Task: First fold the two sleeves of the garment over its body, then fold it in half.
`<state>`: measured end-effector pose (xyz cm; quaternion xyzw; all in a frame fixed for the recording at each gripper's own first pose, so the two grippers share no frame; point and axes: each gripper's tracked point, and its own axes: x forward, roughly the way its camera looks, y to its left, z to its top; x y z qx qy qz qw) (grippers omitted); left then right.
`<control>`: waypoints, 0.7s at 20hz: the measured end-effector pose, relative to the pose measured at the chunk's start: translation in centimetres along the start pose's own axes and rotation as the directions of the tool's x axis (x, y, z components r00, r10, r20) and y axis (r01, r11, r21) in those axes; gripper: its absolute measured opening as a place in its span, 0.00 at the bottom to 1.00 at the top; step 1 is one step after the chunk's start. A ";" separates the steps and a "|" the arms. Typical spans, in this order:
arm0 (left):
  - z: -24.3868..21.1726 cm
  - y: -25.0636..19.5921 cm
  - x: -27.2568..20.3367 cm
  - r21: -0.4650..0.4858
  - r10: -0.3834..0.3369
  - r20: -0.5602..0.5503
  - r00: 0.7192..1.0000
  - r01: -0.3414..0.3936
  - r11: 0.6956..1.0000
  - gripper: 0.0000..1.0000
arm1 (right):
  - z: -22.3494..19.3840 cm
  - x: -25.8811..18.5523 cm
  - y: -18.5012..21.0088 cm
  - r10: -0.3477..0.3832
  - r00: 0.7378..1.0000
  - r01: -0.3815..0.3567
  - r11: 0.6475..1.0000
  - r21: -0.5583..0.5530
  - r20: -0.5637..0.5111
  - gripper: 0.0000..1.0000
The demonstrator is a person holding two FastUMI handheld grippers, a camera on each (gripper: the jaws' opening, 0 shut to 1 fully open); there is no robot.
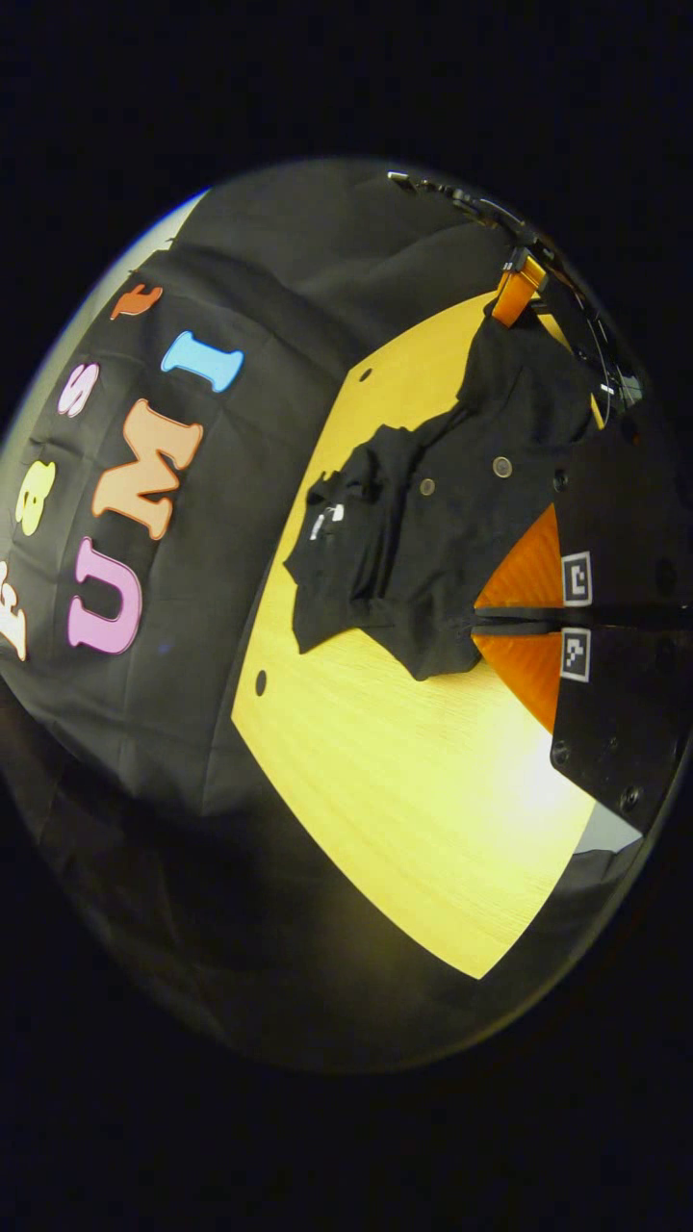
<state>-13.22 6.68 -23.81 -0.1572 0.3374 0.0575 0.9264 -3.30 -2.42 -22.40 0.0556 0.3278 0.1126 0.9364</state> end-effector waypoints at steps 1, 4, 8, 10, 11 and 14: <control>1.0 -0.4 0.1 0.009 -0.005 0.016 1.000 0.004 1.000 0.00 | 1.1 0.1 0.1 0.010 1.000 -0.010 1.000 -0.004 0.015 0.06; 3.7 -1.4 0.3 0.015 -0.014 0.051 0.999 0.013 1.000 0.00 | 3.8 0.7 0.4 0.037 0.998 -0.038 0.999 0.005 0.049 0.06; 7.5 -2.9 1.8 0.054 -0.058 0.091 0.994 0.054 0.997 0.00 | 7.8 1.7 0.5 0.029 0.995 -0.028 1.000 -0.010 0.099 0.06; 9.0 -3.1 2.9 0.084 -0.066 0.094 0.993 0.058 0.995 0.00 | 9.7 2.1 0.8 0.028 0.992 -0.029 1.000 0.009 0.119 0.03; 9.9 -3.1 3.4 0.089 -0.069 0.102 0.992 0.060 0.994 0.00 | 10.8 2.5 0.9 0.029 0.991 -0.030 1.000 0.006 0.131 0.06; 11.6 -2.9 5.5 0.089 -0.079 0.111 0.991 0.069 0.994 0.00 | 13.0 4.0 0.8 0.015 0.989 -0.014 1.000 -0.007 0.144 0.06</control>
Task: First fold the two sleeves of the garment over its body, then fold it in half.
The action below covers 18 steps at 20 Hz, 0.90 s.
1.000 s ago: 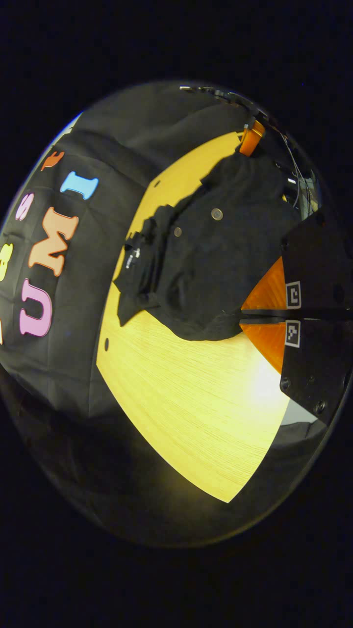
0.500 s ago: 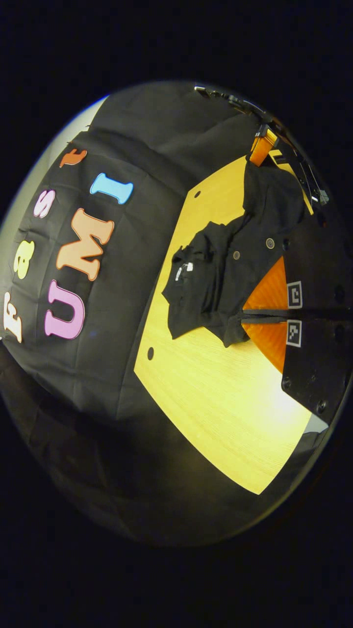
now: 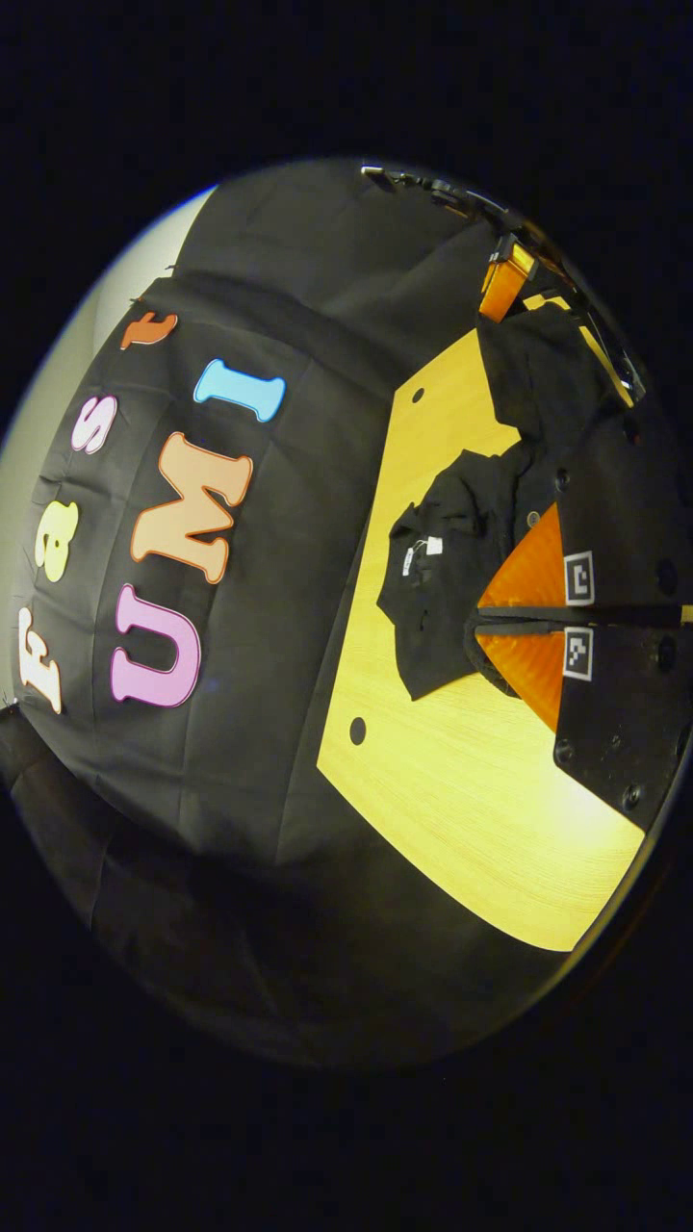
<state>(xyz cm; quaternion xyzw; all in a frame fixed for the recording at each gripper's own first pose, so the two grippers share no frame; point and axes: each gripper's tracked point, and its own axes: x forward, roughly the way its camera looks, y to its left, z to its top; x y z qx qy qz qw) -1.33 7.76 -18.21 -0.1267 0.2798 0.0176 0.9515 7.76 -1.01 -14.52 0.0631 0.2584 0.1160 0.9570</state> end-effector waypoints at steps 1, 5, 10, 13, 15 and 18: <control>0.4 0.6 0.9 0.002 0.007 -0.001 1.000 -0.007 1.000 0.00 | 0.9 0.7 0.0 -0.003 1.000 0.003 1.000 0.001 0.008 0.06; 2.5 2.5 4.2 -0.024 0.028 0.011 1.000 -0.028 0.999 0.00 | 3.4 3.9 -0.1 -0.021 1.000 0.021 1.000 0.002 0.021 0.06; 4.3 4.5 8.1 -0.016 0.047 0.017 0.999 -0.047 0.999 0.00 | 6.1 8.3 -0.5 -0.061 0.998 0.061 0.998 0.012 0.034 0.03; 5.5 5.3 10.7 0.000 0.057 0.022 0.998 -0.057 0.998 0.00 | 6.9 11.2 -1.3 -0.093 0.995 0.092 0.995 0.049 0.020 0.06; 6.8 5.8 12.7 -0.035 0.060 0.058 0.997 -0.058 0.998 0.00 | 7.0 13.0 -1.7 -0.113 0.994 0.113 0.992 0.058 0.007 0.06; 6.8 6.9 15.5 -0.026 0.069 0.042 0.997 -0.068 0.997 0.00 | 6.8 15.9 -2.8 -0.152 0.988 0.154 0.986 0.066 -0.032 0.06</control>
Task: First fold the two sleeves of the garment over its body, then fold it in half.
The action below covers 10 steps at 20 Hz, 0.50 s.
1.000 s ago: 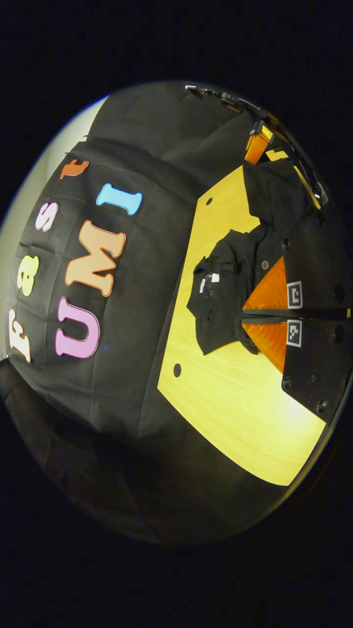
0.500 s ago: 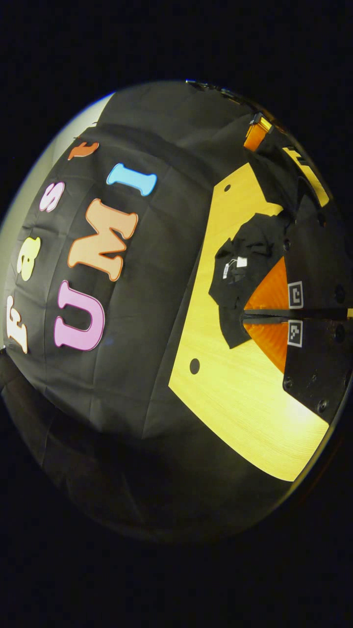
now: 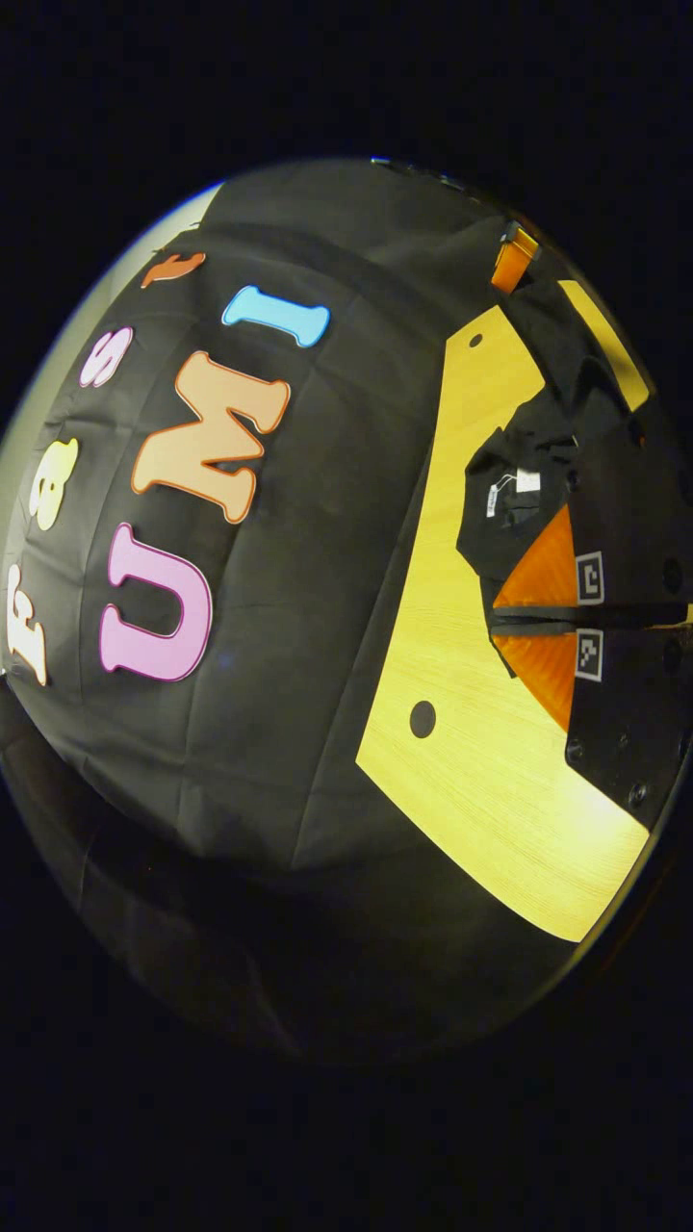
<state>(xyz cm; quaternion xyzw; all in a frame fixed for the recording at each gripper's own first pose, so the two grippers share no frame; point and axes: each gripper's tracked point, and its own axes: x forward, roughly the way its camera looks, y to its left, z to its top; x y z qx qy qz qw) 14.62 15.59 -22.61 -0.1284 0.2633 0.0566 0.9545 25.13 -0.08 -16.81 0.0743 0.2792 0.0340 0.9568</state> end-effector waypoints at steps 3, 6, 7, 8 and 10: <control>-0.3 0.8 2.6 0.060 0.015 -0.027 1.000 -0.014 0.998 0.00 | 0.1 2.8 -0.8 -0.051 0.998 0.052 0.998 0.033 -0.030 0.03; 1.1 3.9 4.2 0.101 0.155 0.020 0.988 -0.156 0.983 0.24 | -0.3 4.8 -2.0 -0.126 0.989 0.131 0.989 0.065 -0.073 0.14; 1.8 4.4 4.7 0.109 0.173 0.056 0.983 -0.178 0.978 0.49 | -0.1 5.6 -2.2 -0.144 0.988 0.147 0.987 0.070 -0.048 0.57; 2.6 4.3 4.2 0.104 0.165 0.092 0.982 -0.175 0.979 0.73 | 1.2 5.0 -2.0 -0.161 0.987 0.161 0.984 0.071 -0.010 1.00; 4.2 4.1 3.6 0.109 0.152 0.151 0.977 -0.169 0.980 0.92 | 2.8 4.1 -1.7 -0.189 0.980 0.186 0.981 0.045 0.061 0.92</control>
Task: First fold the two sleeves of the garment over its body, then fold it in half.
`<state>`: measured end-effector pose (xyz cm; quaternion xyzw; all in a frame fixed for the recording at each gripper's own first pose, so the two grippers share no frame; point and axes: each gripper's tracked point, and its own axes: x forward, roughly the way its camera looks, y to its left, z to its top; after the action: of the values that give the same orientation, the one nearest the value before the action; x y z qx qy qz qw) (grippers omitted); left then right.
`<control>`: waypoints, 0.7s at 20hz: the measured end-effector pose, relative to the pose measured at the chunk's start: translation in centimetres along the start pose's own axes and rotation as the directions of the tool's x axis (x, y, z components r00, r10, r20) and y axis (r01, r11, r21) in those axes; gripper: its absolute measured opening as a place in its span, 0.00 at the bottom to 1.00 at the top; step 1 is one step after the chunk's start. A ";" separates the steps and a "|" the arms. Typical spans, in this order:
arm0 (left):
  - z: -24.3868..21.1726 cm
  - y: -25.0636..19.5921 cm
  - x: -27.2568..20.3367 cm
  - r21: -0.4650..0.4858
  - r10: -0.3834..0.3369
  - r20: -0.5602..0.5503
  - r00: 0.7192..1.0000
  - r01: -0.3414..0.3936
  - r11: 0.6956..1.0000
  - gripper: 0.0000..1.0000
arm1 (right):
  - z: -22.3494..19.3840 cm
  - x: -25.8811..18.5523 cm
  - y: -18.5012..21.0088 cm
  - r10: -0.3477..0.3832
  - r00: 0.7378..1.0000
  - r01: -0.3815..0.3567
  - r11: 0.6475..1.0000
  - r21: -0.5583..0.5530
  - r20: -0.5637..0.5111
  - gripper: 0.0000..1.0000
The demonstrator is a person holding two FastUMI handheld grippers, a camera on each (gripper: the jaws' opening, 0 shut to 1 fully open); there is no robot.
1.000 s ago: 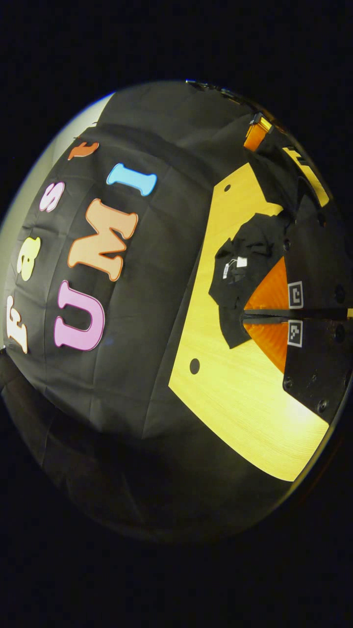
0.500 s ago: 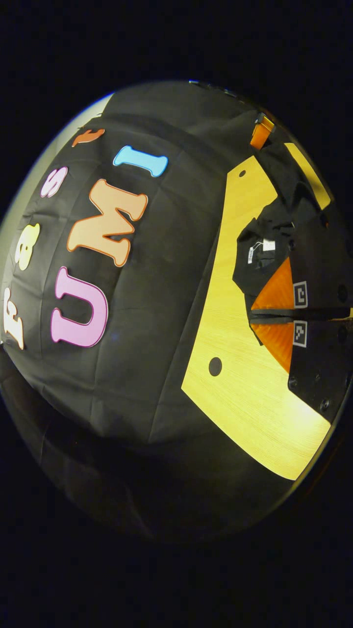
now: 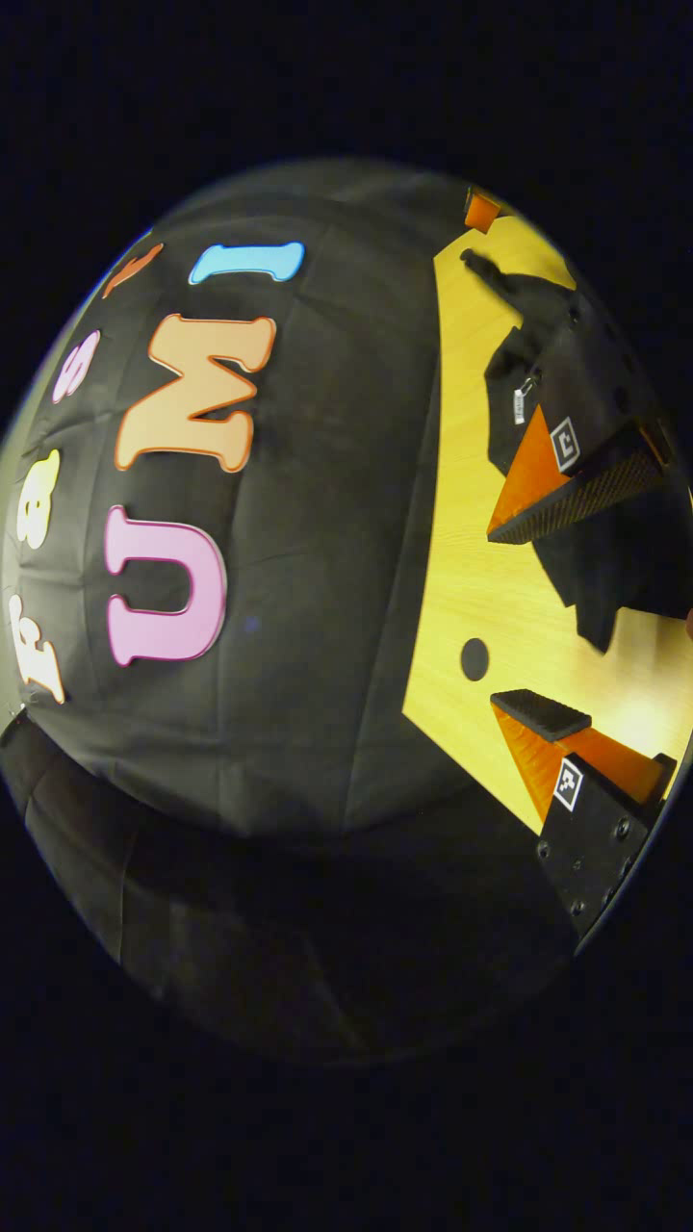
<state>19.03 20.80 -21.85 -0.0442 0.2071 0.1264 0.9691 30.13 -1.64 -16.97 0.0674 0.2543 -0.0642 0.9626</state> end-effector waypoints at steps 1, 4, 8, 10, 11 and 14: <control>0.3 0.0 -0.3 0.010 -0.007 0.010 1.000 0.007 1.000 0.93 | 0.4 -0.6 0.0 -0.007 1.000 0.007 1.000 -0.015 0.020 0.92; 1.7 -0.7 -1.3 0.017 -0.046 0.043 0.998 0.045 0.999 0.93 | 0.9 -2.8 0.2 -0.012 0.998 0.015 0.999 -0.047 0.057 0.98; 3.7 -1.3 -5.2 0.007 -0.059 0.094 0.994 0.059 0.998 0.93 | 2.4 -7.3 0.3 0.005 0.991 0.005 0.998 -0.070 0.137 0.98; 5.3 -1.8 -8.1 0.017 -0.062 0.148 0.987 0.060 0.998 0.93 | 3.6 -10.4 0.5 0.029 0.979 -0.014 0.997 -0.074 0.202 0.98; 6.2 -2.0 -9.8 0.023 -0.062 0.172 0.983 0.059 0.998 0.93 | 4.2 -12.0 0.6 0.044 0.971 -0.027 0.997 -0.075 0.234 0.98; 7.7 -2.6 -15.4 0.019 -0.057 0.239 0.969 0.054 0.998 0.93 | 5.0 -16.9 0.2 0.080 0.947 -0.053 0.994 -0.096 0.310 0.97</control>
<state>9.16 15.85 -8.43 -0.0285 0.0884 0.1024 0.9904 17.97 -0.74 -4.17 0.0233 0.0985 -0.0305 0.9944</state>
